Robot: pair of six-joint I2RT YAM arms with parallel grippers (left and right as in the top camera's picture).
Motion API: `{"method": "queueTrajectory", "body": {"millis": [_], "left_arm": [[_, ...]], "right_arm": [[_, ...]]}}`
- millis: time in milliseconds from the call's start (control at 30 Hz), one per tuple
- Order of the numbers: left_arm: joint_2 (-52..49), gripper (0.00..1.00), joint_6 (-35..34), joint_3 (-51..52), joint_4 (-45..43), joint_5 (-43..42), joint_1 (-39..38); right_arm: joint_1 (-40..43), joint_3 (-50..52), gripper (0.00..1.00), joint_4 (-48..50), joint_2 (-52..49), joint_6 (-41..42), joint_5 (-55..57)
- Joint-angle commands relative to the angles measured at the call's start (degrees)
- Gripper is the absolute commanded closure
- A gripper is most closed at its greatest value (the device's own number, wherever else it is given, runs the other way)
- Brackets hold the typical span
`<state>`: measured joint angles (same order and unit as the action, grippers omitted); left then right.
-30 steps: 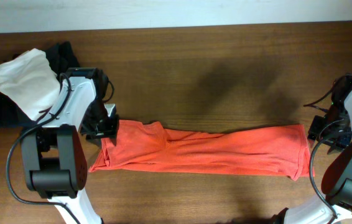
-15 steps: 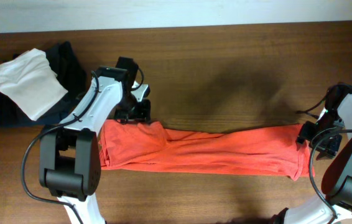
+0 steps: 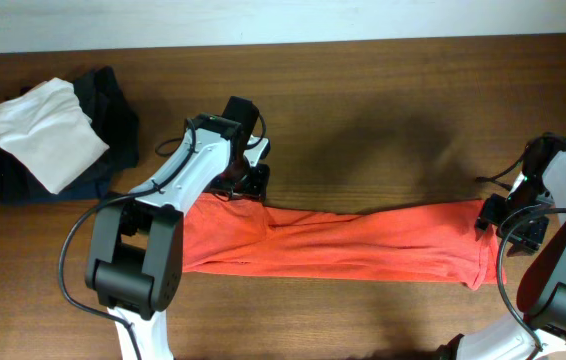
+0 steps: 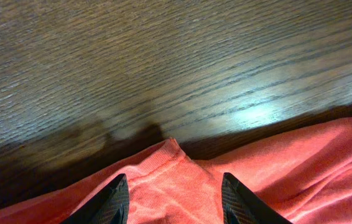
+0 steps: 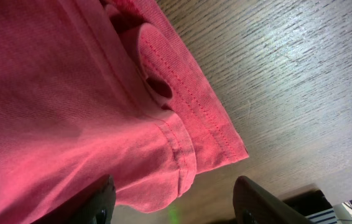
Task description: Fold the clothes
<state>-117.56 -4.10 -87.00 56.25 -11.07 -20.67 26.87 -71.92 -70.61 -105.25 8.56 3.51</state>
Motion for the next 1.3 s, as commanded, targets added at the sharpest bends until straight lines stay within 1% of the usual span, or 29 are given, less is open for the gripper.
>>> {"method": "queueTrajectory", "body": {"millis": [0, 133, 200, 233, 267, 300, 333, 567, 600, 633, 667, 700, 733, 767, 967, 1000, 1067, 1133, 1167, 1267], "left_arm": [[-2.6, 0.52, -0.4, -0.3, 0.0, 1.0, 0.0], [-4.6, 0.55, -0.4, -0.4, 0.3, 0.8, 0.0], [-4.6, 0.62, -0.4, -0.4, 0.3, 0.8, -0.3], [-4.6, 0.73, -0.4, -0.4, 0.3, 0.8, -0.3], [-4.6, 0.80, -0.4, -0.4, 0.4, 0.8, -0.3], [-4.5, 0.84, -0.4, -0.4, 0.4, 0.8, -0.3], [-4.5, 0.86, -0.4, -0.6, 0.7, 0.8, -0.3], [-4.2, 0.85, -0.4, -5.5, 5.6, 0.5, -0.3], [-4.2, 0.86, -0.4, -5.7, 6.1, 0.0, -0.3], [-4.2, 0.89, -0.4, -5.7, 6.5, -0.1, -0.3], [-4.2, 0.89, -0.4, -5.7, 6.8, -0.1, -0.3], [-4.2, 0.87, -0.4, -5.7, 6.8, -0.1, -0.4], [-4.3, 0.71, -0.3, -5.7, 6.7, 0.3, -0.5], [-4.3, 0.65, -0.4, -5.6, 6.5, 1.6, -0.5], [-4.4, 0.64, -0.4, -1.7, 2.4, 1.9, -2.2], [-4.4, 0.66, -0.4, -1.7, 2.4, 1.9, -2.5], [-4.4, 0.77, -0.4, -1.4, 2.5, 1.9, -2.8], [-4.4, 0.98, -0.4, -1.3, 2.6, 1.9, -3.0], [-4.4, 1.00, -0.4, -1.3, 2.7, 1.9, -3.0], [-4.3, 0.99, -0.4, -1.4, 2.7, 2.0, -2.9]], "right_arm": [[0.2, 0.3, 0.36, -0.1, 0.9, -0.2, -0.3], [0.2, 0.3, 0.36, -0.3, 0.9, -0.2, -0.3], [0.2, 0.3, 0.36, -0.3, 0.9, -0.2, -0.3], [0.2, 0.3, 0.36, -0.3, 0.9, -0.2, -0.3], [0.2, 0.3, 0.36, -0.3, 0.9, -0.2, -0.3], [0.2, 0.3, 0.36, -0.2, 0.9, -0.2, -0.3], [0.2, 0.3, 0.36, -0.2, 0.9, -0.2, -0.3], [0.2, 0.3, 0.36, -0.1, 0.9, -0.2, -0.3], [0.2, 0.3, 0.36, 0.0, 0.9, -0.2, -0.3], [0.2, 0.3, 0.36, 0.0, 0.9, -0.2, -0.3], [0.2, 0.3, 0.36, 0.0, 0.9, -0.2, -0.3], [0.2, 0.3, 0.35, 0.0, 0.9, -0.2, -0.3], [0.2, 0.3, 0.35, 0.0, 0.9, -0.2, -0.3], [0.2, 0.3, 0.35, -0.1, 0.9, -0.2, -0.3], [0.2, 0.3, 0.35, -0.1, 0.9, -0.2, -0.3], [0.2, 0.3, 0.35, -0.1, 0.9, -0.2, -0.4], [0.2, 0.3, 0.35, -0.3, 0.9, -0.2, -0.3], [0.2, 0.3, 0.35, -0.3, 0.9, -0.2, -0.3], [0.2, 0.3, 0.35, -0.3, 0.9, -0.2, -0.3], [0.2, 0.3, 0.35, -0.2, 0.9, -0.2, -0.3]]}}
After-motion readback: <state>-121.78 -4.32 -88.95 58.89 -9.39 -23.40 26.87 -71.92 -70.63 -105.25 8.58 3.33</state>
